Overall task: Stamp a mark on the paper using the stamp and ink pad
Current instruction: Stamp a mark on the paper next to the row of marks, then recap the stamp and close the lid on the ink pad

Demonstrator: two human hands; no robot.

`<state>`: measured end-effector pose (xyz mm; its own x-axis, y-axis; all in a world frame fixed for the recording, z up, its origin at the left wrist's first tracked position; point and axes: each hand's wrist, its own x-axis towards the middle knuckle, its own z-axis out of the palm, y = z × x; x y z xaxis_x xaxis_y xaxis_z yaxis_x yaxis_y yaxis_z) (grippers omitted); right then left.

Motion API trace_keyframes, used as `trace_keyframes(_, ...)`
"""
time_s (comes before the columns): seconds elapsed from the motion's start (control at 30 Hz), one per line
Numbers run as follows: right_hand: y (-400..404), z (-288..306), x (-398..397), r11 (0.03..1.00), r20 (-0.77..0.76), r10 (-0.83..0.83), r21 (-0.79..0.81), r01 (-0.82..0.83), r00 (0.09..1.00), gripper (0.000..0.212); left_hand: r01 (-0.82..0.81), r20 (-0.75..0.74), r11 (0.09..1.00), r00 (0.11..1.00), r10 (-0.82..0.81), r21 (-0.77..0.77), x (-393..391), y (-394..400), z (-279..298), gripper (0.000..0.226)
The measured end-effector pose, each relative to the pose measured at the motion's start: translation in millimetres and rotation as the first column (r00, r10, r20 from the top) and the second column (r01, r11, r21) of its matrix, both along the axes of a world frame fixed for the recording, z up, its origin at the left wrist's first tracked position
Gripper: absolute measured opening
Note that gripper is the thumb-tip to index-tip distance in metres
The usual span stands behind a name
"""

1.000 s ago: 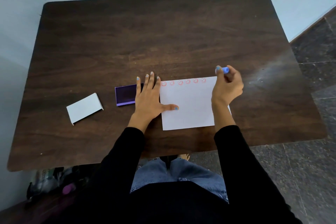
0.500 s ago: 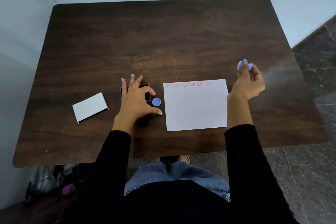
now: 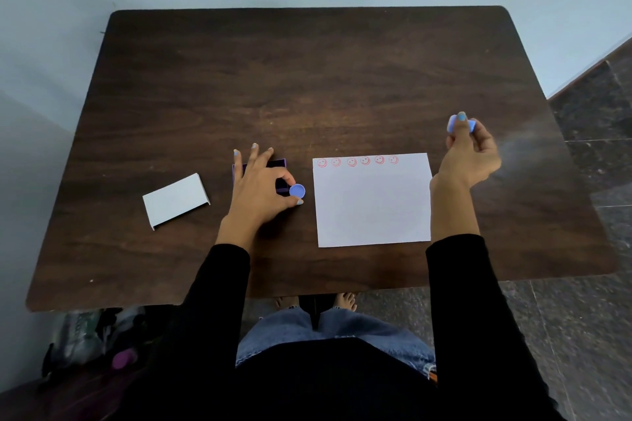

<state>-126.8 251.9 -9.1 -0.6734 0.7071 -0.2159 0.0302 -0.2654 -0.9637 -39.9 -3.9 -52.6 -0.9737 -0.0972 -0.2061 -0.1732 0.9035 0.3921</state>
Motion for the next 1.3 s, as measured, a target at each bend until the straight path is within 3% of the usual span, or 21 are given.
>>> trace_keyframes(0.13, -7, 1, -2, 1.0, 0.007, 0.028, -0.002, -0.028, 1.0, 0.021, -0.014, 0.016, 1.0, 1.0, 0.014, -0.021, 0, -5, 0, 0.026)
trace_keyframes(0.23, -20, 2, -4, 0.998, 0.014, 0.056, -0.021, -0.056, 0.998, 0.024, -0.062, -0.033, 0.996, 0.997, 0.064, 0.058, 1, -5, 3, 0.026)
trace_keyframes(0.37, -55, 3, -2, 0.946, -0.04, 0.289, -0.141, -0.291, 0.957, 0.017, -0.176, -0.154, 0.957, 0.965, 0.214, 0.229, -1, 0, 14, 0.023)
trace_keyframes(0.43, -77, 3, 3, 0.858, -0.034, 0.481, -0.189, -0.478, 0.876, 0.012, -0.226, -0.166, 0.922, 0.943, 0.288, 0.316, -3, 3, 21, 0.023)
trace_keyframes(0.53, -105, -3, 15, 0.679, 0.01, 0.729, -0.134, -0.722, 0.685, 0.015, -0.278, -0.151, 0.872, 0.919, 0.363, 0.403, -3, 7, 28, 0.023)
trace_keyframes(0.63, -124, -11, 27, 0.506, 0.06, 0.862, -0.083, -0.858, 0.503, 0.017, -0.283, -0.158, 0.849, 0.909, 0.386, 0.445, -1, 8, 30, 0.024)
trace_keyframes(0.8, -136, -18, 32, 0.421, 0.126, 0.905, -0.127, -0.898, 0.407, 0.024, -0.287, -0.151, 0.793, 0.892, 0.425, 0.537, 3, 3, 30, 0.026)
trace_keyframes(1.03, -139, -20, 31, 0.405, 0.086, 0.914, -0.258, -0.877, 0.397, 0.022, -0.295, -0.108, 0.696, 0.875, 0.472, 0.655, 4, -3, 27, 0.032)
trace_keyframes(1.3, -139, -20, 24, 0.392, 0.047, 0.914, -0.36, -0.847, 0.403, 0.015, -0.281, -0.117, 0.663, 0.864, 0.489, 0.694, -2, -3, 25, 0.037)
